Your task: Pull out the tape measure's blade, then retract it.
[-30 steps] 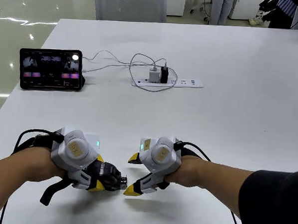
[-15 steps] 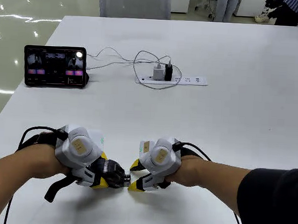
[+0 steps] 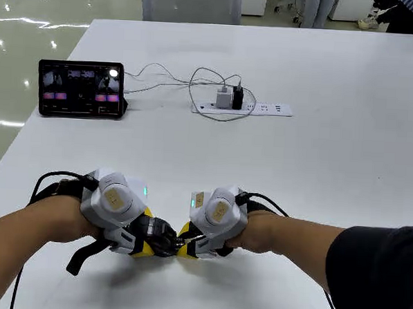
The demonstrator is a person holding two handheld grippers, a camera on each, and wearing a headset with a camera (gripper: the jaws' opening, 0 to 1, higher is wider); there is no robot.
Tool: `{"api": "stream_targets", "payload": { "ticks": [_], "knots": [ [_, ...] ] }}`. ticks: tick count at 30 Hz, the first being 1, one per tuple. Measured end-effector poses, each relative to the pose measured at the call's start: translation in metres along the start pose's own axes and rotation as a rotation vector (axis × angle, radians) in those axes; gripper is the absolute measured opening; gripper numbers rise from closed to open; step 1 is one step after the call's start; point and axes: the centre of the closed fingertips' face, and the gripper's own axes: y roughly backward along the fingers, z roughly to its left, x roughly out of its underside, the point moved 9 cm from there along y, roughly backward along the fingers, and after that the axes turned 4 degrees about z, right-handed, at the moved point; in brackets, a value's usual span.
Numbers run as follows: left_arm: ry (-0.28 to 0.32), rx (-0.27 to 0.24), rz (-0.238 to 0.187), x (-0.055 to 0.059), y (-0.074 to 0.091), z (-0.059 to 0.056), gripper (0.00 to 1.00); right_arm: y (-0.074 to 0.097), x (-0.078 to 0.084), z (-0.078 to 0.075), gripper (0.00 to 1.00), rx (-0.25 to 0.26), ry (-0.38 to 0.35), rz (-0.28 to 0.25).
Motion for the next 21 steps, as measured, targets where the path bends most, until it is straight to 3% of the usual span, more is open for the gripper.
{"api": "stream_targets", "payload": {
  "ticks": [21],
  "knots": [
    [0.003,-0.002,-0.008,0.0007,0.0005,-0.0006,0.31,0.0019,0.0028,0.0016,0.1,-0.006,0.032,0.016]
  ]
}}
